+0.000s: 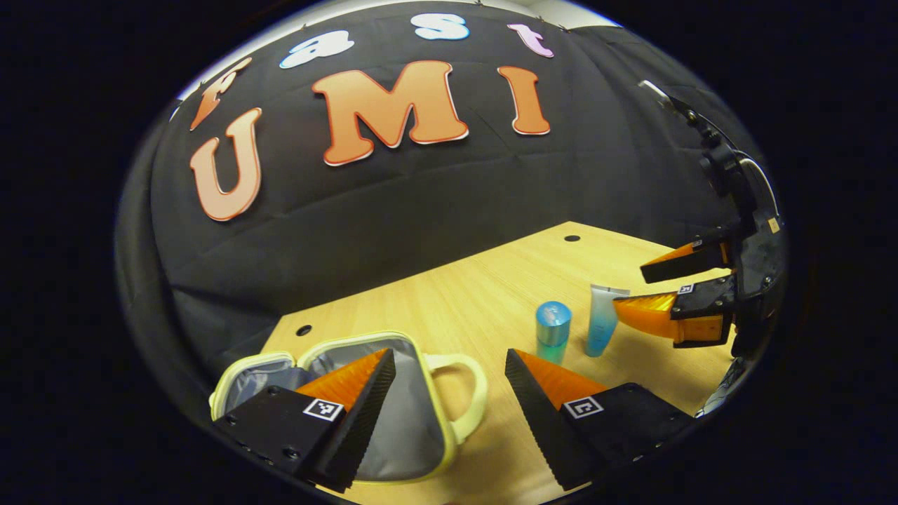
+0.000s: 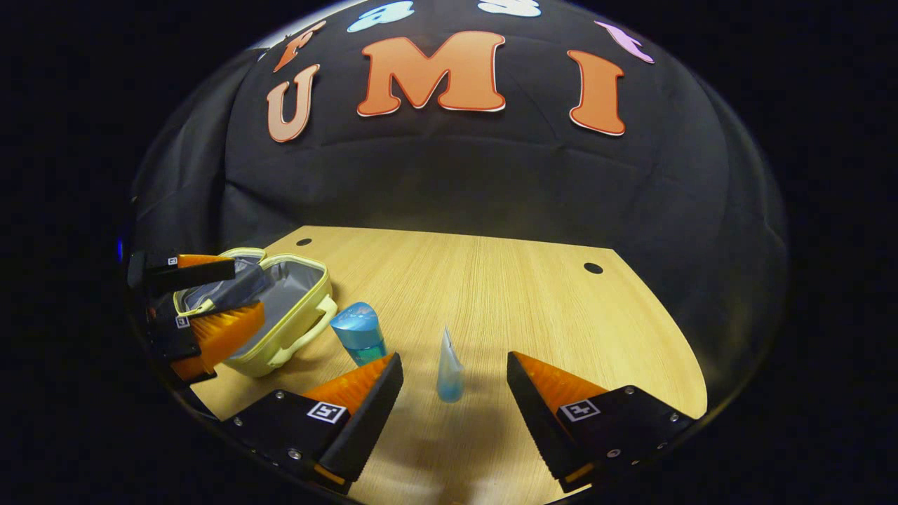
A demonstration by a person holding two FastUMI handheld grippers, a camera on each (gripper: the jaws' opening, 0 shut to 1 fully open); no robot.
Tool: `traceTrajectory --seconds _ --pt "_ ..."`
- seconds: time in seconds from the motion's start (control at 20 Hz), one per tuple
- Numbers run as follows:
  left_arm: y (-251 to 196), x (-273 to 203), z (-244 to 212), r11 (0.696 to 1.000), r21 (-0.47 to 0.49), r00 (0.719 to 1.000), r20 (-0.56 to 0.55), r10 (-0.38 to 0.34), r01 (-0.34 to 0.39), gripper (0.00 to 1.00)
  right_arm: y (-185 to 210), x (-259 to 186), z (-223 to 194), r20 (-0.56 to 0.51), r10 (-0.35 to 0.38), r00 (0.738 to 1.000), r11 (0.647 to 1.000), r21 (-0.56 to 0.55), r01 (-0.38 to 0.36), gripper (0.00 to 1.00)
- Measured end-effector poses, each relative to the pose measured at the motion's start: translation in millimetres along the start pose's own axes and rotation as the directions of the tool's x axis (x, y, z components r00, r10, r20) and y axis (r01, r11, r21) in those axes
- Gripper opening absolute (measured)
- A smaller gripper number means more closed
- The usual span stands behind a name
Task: First open the suitcase, pack the skin care products into it, and then close the suitcase.
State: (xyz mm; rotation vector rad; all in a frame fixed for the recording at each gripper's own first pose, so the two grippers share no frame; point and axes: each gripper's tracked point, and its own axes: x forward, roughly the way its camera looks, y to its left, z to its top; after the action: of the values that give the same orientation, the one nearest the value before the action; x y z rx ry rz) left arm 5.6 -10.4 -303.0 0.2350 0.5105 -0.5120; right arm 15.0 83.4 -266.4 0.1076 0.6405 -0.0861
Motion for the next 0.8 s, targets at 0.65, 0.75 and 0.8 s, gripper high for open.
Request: traceTrajectory --seconds 0.65,0.75,0.8 --pt "-102 69 -50 0.983 -0.095 0.974 -0.150 -0.170 0.157 0.87 -19 8 -33 -0.124 0.059 0.990 0.997 -0.051 -0.066 0.95" --pt "-113 79 -53 0.977 -0.112 0.967 -0.156 -0.200 0.183 0.79 -19 11 -35 -0.133 0.069 0.989 0.995 -0.059 -0.078 0.95" --pt "-118 86 -54 0.972 -0.118 0.963 -0.159 -0.219 0.202 0.72 -19 14 -35 -0.137 0.075 0.988 0.994 -0.064 -0.084 0.95"
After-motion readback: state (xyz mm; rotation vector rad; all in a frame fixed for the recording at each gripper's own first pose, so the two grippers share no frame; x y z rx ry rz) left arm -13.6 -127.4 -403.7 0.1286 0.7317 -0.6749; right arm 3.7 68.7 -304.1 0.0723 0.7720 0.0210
